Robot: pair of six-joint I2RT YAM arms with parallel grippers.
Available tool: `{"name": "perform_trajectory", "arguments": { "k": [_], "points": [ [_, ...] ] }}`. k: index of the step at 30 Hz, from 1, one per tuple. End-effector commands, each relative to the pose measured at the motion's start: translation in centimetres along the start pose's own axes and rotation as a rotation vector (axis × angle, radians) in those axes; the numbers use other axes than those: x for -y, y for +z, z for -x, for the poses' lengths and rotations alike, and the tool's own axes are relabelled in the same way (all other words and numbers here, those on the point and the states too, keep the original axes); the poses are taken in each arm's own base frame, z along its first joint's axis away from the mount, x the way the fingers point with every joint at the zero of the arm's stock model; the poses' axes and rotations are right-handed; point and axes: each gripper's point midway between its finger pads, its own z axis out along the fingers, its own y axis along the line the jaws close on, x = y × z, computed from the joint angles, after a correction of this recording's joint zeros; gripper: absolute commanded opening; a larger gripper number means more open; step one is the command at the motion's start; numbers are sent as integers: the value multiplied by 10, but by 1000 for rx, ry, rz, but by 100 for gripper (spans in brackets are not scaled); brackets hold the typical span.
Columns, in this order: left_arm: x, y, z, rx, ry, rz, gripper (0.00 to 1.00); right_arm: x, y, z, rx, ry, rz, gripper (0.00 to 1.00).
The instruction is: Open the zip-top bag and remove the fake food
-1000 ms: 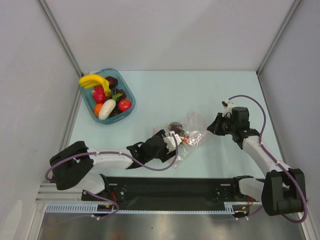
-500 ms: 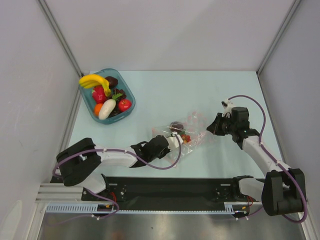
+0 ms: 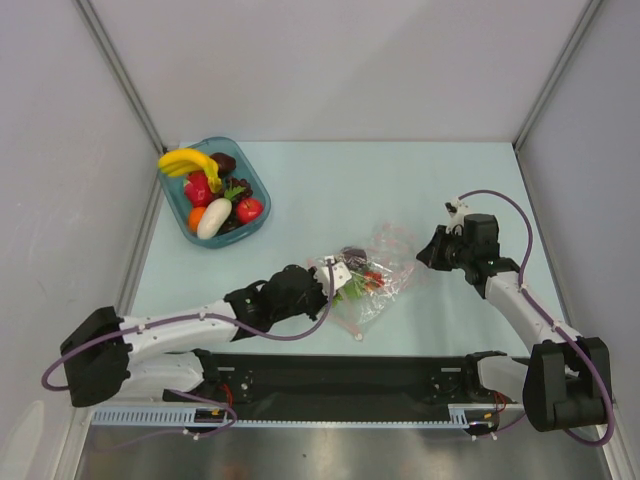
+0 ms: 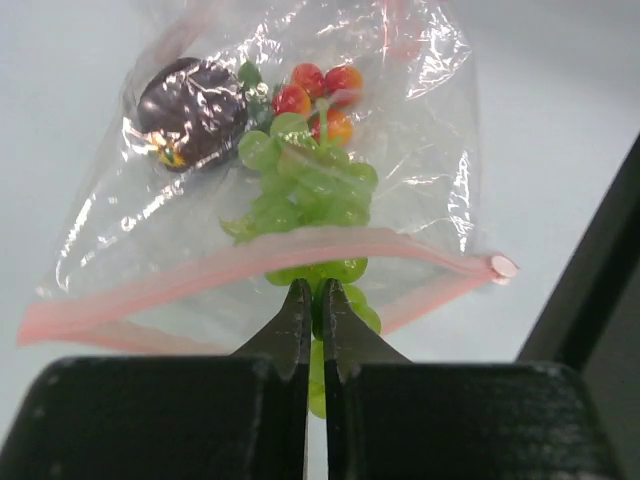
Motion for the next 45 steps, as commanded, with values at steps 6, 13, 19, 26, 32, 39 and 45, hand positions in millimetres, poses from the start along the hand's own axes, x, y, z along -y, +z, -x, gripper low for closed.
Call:
{"name": "perform_trajectory", "arguments": {
  "k": [6,13,19,26,32,39,45],
  "points": [
    [13,-43,-7,-15,-246,-47,0,4,-4,13,41,-13,-25,0],
    [-1,-75,-10,10,-428,65,0,5,-5,15,50,-11,-26,0],
    [-29,-105,-4,71,-532,216,0,4,-6,16,55,-10,-24,0],
    [-86,-142,34,227,-552,373,0,4,-6,15,50,-5,-17,0],
    [-156,-164,62,287,-533,564,0,4,-6,14,48,-4,-14,0],
    [-234,-168,75,367,-551,687,0,4,-5,15,49,-2,-13,0],
    [-284,-138,69,354,-530,696,0,5,-2,12,40,4,-11,0]
  ]
}}
